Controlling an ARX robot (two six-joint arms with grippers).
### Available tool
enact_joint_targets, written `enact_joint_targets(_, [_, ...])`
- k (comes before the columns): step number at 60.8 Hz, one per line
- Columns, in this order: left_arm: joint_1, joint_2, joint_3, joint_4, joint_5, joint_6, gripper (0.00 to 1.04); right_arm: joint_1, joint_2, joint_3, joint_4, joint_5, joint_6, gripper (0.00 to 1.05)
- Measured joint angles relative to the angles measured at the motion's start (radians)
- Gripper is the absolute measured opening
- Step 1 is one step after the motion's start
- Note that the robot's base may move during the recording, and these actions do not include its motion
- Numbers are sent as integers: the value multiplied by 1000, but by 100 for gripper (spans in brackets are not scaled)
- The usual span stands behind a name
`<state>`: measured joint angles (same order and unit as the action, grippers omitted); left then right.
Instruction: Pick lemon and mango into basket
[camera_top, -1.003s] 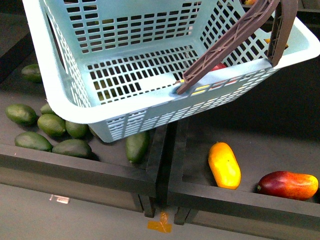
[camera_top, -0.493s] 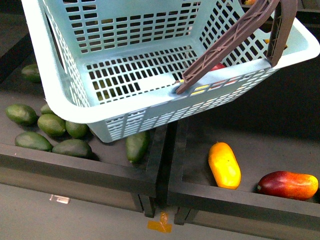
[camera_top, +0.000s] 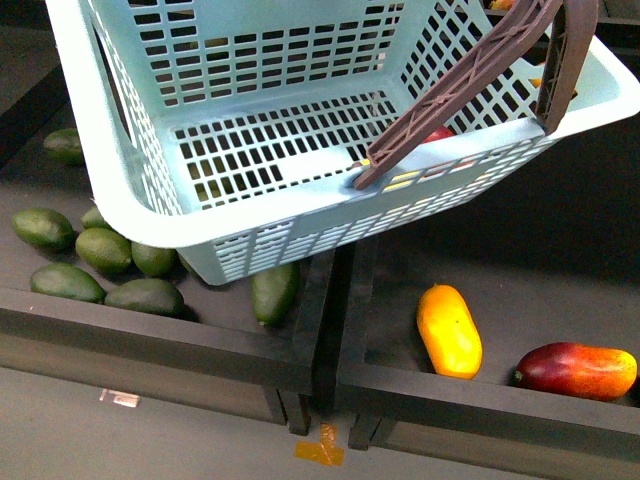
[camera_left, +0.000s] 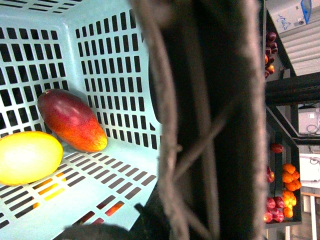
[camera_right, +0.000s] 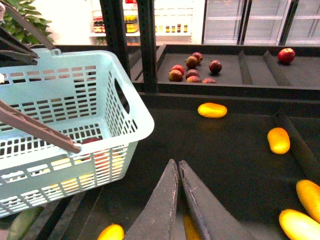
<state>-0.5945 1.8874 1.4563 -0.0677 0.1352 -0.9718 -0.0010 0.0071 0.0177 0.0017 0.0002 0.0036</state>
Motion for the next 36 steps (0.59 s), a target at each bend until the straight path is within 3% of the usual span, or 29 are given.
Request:
enact_joint_targets(23, [0,0,0,0,0,1,4,0,0,0,0,0,0,77])
enact_joint_targets(29, [-10,0,0,0,-1,4,4,1,-1,0,-1,4,1,97])
enact_joint_targets(36, [-17,0,0,0,30,-9,4,0,-1,0,-2,3,0,96])
